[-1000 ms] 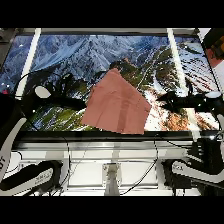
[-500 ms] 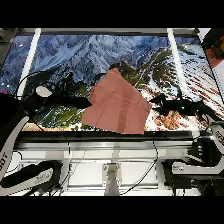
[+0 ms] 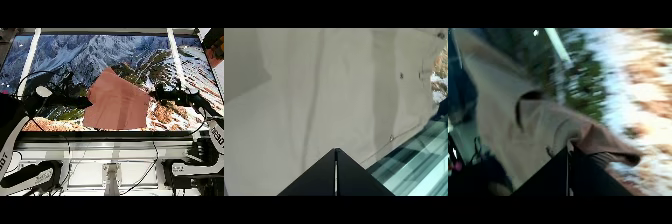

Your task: Fold the clothes and pants, and hang the long-sleeved shirts on hangers.

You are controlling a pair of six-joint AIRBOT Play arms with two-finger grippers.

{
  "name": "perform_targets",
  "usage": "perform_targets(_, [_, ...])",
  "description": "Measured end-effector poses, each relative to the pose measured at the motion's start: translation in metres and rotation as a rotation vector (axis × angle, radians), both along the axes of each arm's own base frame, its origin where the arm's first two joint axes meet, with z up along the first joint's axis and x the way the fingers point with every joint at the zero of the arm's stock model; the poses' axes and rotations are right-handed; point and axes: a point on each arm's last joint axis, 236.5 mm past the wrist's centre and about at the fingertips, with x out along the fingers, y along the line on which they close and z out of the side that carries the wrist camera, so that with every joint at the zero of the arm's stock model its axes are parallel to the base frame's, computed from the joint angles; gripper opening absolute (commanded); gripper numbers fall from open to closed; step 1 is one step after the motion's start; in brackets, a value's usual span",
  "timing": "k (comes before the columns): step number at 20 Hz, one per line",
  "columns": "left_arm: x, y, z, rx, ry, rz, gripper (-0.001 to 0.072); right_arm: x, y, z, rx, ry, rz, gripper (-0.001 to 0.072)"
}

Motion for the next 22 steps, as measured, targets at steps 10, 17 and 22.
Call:
perform_targets(10, [0.082, 0.068, 0.009, 0.071, -0.200, 0.330, 0.0012, -0.174, 0.233, 0.046, -0.117, -0.029, 0.966, 0.0056])
perform_targets(17, [0.103, 0.109, 0.014, 0.062, -0.209, 0.495, 0.0012, -0.176, 0.203, 0.027, -0.486, 0.005, 1.052, 0.0077])
perform_targets(22, [0.104, 0.112, 0.014, 0.060, -0.206, 0.508, 0.0012, -0.128, 0.170, 0.036, -0.555, -0.004, 0.908, 0.0288])
